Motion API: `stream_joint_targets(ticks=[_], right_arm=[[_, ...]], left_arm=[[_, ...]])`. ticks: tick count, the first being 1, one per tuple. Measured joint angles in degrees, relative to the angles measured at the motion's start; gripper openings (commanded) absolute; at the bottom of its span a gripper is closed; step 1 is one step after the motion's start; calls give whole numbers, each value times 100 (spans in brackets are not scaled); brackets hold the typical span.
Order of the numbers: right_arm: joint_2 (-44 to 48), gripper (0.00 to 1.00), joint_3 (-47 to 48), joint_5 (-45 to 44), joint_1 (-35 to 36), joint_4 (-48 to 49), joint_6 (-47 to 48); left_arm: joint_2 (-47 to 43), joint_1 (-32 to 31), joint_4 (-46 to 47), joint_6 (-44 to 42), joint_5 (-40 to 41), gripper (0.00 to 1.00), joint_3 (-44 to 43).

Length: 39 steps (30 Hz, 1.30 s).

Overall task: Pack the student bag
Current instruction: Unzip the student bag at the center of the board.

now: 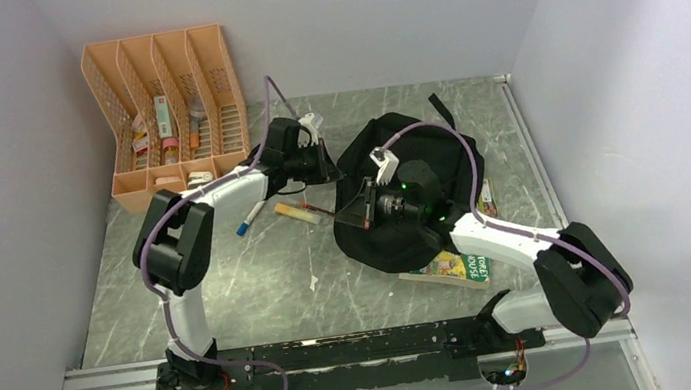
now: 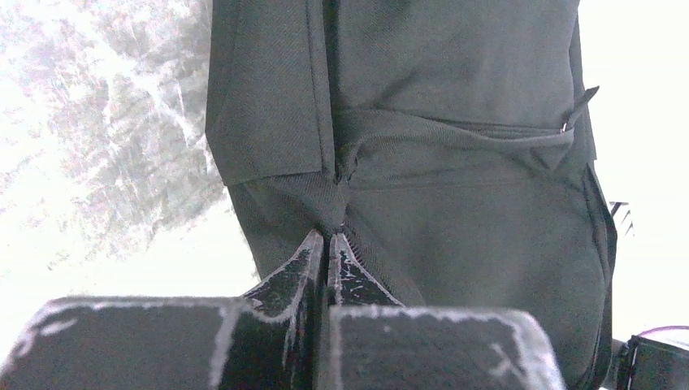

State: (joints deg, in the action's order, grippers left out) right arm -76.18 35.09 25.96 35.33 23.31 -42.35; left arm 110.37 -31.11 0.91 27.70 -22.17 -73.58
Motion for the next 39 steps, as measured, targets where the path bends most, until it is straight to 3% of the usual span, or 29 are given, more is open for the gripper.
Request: stream_joint_targets(ticks=[19,27,32,39], right_arm=[[1405,0,-179,-92,-37,-2144,1119],[1644,0,-179,-428,-20,-2498,962],[1552,0,-66,-839,4,-2483,649],[1152,0,439,-1307,4,-2389,420]], left_arm=[[516,55,-245,-105,-271,6,-560],[439,96,-179,-299,-308,52,-461],[-173,149,-140,-278,-243,58,227],[-1764,157,-111,-63,210,69,1556]])
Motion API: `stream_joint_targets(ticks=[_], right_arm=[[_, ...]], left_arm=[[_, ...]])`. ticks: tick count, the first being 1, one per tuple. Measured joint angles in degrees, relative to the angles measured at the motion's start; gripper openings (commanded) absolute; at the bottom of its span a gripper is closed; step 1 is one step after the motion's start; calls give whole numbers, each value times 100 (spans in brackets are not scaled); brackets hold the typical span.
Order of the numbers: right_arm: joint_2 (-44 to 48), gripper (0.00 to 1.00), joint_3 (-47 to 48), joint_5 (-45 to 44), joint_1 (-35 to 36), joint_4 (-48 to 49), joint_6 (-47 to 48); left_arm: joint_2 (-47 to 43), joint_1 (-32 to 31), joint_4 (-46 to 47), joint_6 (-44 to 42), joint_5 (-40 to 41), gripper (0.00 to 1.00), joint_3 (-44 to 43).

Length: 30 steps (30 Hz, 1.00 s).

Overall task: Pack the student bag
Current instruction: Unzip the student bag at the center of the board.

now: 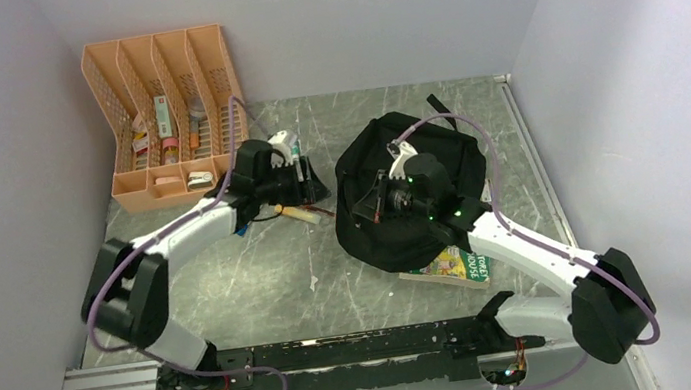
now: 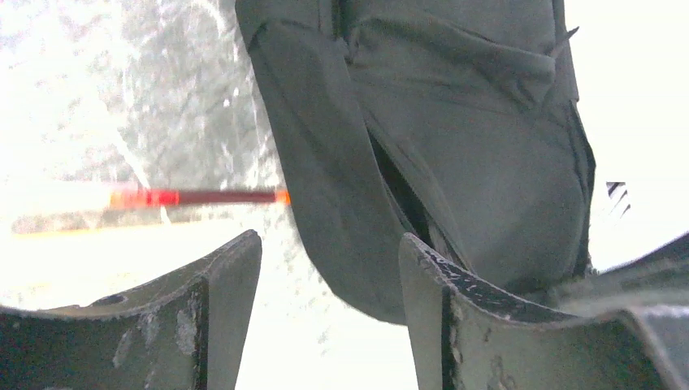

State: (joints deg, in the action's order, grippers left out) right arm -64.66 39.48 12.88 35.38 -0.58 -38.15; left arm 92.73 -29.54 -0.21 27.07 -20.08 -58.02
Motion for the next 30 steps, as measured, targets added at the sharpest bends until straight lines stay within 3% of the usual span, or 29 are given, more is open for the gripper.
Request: stream_joint_targets(ticks=[8,15,30], right_arm=[[-717,0,289,-24,-7,153,-120],[-1499,0,874,232,-79,258,-79],[-1587,0,1904,326,-470,179,160]], left_arm=[[-1333,-151,271,382,289,72,1198],[-1392,-942,417,557,623,71,1333],[-1410,-994,505,743,1032,72,1322]])
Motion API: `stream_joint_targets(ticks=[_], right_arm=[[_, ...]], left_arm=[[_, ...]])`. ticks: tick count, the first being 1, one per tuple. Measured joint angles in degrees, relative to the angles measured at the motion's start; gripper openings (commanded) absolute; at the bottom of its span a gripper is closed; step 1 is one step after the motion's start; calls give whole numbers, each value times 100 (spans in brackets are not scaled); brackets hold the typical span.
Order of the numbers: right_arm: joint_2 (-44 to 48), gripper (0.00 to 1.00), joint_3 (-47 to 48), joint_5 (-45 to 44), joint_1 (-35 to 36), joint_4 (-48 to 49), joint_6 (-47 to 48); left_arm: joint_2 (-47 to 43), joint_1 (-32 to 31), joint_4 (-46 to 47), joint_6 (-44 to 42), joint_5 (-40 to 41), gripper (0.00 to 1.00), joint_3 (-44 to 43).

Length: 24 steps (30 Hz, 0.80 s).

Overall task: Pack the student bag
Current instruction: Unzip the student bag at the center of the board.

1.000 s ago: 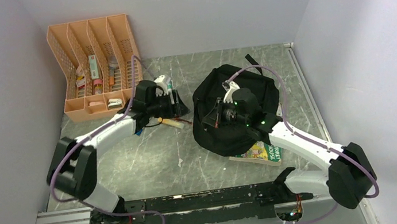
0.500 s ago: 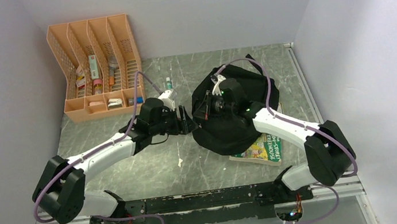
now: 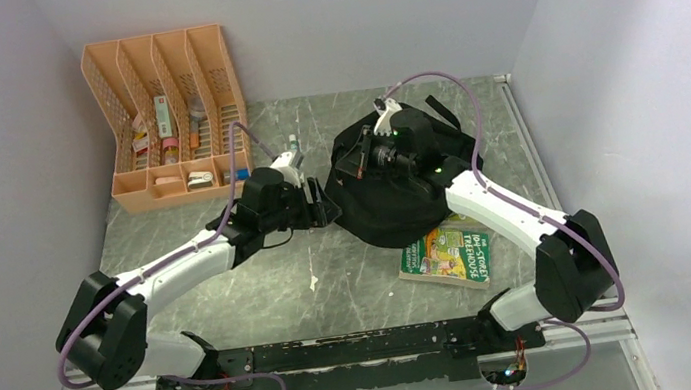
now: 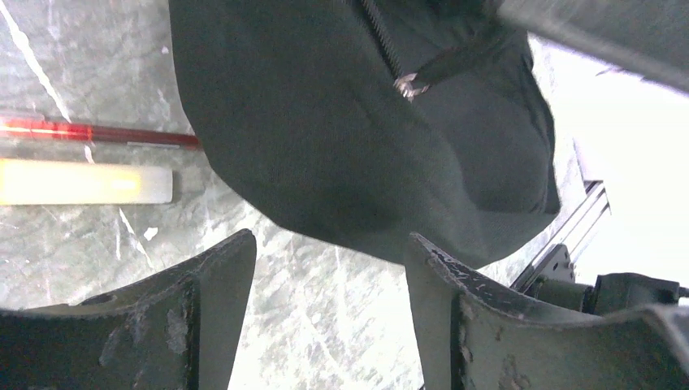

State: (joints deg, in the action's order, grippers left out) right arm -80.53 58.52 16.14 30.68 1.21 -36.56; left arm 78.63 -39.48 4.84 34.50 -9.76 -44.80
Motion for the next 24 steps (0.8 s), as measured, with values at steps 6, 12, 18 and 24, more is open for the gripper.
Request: stream_joint_targets(ticks=[6,12,18,24], right_arm=[[-118,0,0,101,-70,-31,-2],[-195,0,0,151,-107,-31,-9],[-195,0,0,192,-160,-24,-50],[-229,0,0,264,-175,-22,-63]], left_arm=[[20,0,-22,168,341,73,-367],[282,-83,92,332,466,68,-763],[433,-251,-24,446,605,63,-758],[389,-273,-42,549,704,51,-422]])
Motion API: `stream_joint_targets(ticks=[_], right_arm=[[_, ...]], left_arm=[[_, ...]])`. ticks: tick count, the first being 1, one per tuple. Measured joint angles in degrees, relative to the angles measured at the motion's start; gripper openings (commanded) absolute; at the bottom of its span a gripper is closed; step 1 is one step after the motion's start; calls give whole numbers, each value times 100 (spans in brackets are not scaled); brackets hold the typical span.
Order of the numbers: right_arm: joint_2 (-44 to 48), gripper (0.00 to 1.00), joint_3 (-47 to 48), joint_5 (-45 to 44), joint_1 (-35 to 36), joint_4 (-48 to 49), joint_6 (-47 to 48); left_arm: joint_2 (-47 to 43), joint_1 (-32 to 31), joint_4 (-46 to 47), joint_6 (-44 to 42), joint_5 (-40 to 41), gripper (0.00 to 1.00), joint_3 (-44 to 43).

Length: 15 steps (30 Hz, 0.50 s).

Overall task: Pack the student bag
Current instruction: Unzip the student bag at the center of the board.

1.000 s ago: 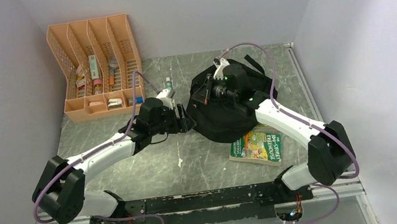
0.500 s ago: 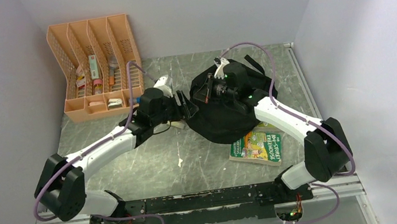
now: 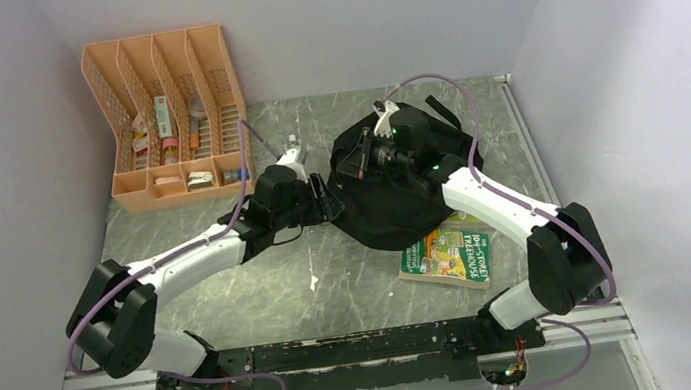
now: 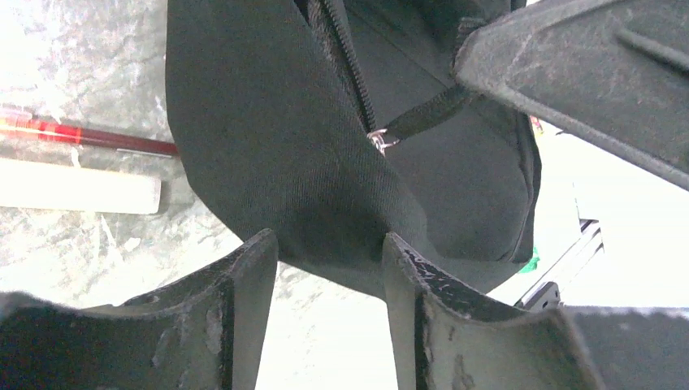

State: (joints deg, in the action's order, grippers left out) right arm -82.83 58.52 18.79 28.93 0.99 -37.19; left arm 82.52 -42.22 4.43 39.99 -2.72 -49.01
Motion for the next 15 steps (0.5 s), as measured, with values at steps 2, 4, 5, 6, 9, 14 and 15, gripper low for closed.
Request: stream_joint_targets(ticks=[2,4,5,6,9,14,15], right_arm=[[-42,0,0,26,0,0,-7],[-70,0,0,44,0,0,-11],[-70,0,0,59,0,0,-11],[-70,0,0,72,0,0,-11],[-70,0,0,98,0,0,-11],[-68,0,0,116,-7,-2,-9],[-68,0,0,118,-7,0,-9]], left_arm=[[0,-2,20,11,-33,43,68],[24,0,81,33,-87,34,79],[46,-2,142,31,-127,28,79],[74,-2,203,37,-170,23,79],[177,-2,369,24,-319,8,79],[260,-2,450,2,-468,5,79],[262,-2,450,-11,-479,5,79]])
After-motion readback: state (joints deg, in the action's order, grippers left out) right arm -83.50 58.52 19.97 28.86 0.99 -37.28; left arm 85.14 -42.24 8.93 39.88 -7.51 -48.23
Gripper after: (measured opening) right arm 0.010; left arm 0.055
